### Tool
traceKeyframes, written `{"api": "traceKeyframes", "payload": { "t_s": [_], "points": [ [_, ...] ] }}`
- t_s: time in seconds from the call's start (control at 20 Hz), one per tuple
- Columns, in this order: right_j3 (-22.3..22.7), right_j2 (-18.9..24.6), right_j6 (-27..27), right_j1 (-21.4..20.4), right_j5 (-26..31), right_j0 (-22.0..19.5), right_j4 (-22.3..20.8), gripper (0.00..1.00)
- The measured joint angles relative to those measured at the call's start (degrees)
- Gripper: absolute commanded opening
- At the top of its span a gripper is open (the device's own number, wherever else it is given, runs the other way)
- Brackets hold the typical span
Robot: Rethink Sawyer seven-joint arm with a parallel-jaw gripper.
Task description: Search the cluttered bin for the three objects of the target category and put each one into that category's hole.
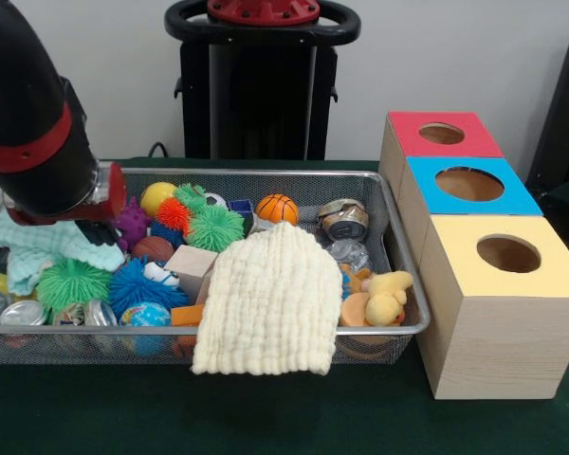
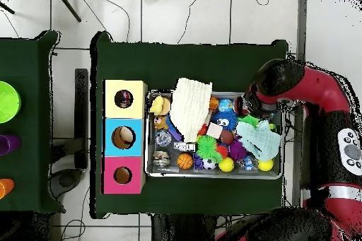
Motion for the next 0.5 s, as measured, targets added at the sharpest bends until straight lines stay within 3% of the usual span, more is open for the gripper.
{"api": "traceKeyframes", "payload": {
  "t_s": [0.5],
  "points": [
    [0.0, 0.01, -4.97, -0.12, 0.43, -1.96, -0.85, 0.0]
  ]
}}
